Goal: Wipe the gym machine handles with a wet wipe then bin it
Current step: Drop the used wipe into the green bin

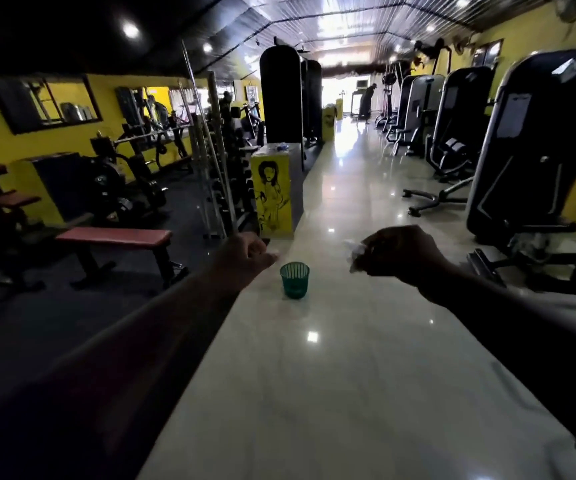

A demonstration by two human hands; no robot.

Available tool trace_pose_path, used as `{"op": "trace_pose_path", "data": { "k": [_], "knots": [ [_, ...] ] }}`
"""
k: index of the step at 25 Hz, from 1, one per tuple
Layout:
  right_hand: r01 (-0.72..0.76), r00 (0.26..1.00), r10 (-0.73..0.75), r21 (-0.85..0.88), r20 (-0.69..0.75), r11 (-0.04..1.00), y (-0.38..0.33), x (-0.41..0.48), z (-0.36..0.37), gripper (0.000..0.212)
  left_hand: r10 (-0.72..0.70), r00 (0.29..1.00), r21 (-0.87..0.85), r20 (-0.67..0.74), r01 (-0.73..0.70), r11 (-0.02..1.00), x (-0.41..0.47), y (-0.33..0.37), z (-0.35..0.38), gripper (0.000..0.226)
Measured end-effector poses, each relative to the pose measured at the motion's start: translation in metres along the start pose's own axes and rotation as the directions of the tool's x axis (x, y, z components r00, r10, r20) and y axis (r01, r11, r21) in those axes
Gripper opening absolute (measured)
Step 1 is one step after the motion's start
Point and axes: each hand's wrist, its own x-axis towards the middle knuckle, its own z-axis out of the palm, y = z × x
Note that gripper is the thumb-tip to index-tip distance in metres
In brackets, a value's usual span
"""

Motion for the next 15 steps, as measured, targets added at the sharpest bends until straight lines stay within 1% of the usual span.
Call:
{"op": "trace_pose_path", "data": {
  "k": [2,4,7,10,12,15],
  "knots": [
    [-0.007,1.0,0.007,-0.021,-0.009,1.0,0.009,0.085,0.009,0.014,0.0,1.0,0.042,0.018,-0.001,0.999,0.076,-0.019,0.003,0.033],
    [0.002,1.0,-0.002,-0.027,0.024,1.0,0.006,0.162,0.028,0.014,0.002,1.0,0.029,-0.002,-0.002,1.0,0.142,-0.044,-0.002,0.032],
    [0.012,0.997,-0.007,-0.078,0.074,0.997,0.014,0.283,0.068,0.012,-0.018,1.0,0.017,-0.022,0.019,1.0,0.25,-0.099,0.005,0.031],
    [0.031,0.996,-0.018,-0.152,0.087,0.988,0.049,0.396,0.109,0.009,-0.032,0.999,-0.035,-0.02,0.031,0.999,0.36,-0.168,0.033,0.03],
    [0.0,0.997,0.013,-0.149,0.08,0.989,0.079,0.471,0.13,0.009,-0.02,0.999,-0.054,0.029,0.021,0.998,0.436,-0.21,0.052,0.031],
    [-0.079,0.995,0.084,-0.113,0.048,0.99,0.12,0.586,0.158,0.012,-0.026,0.994,-0.009,0.106,0.027,1.0,0.554,-0.262,0.076,0.031]
  ]
}}
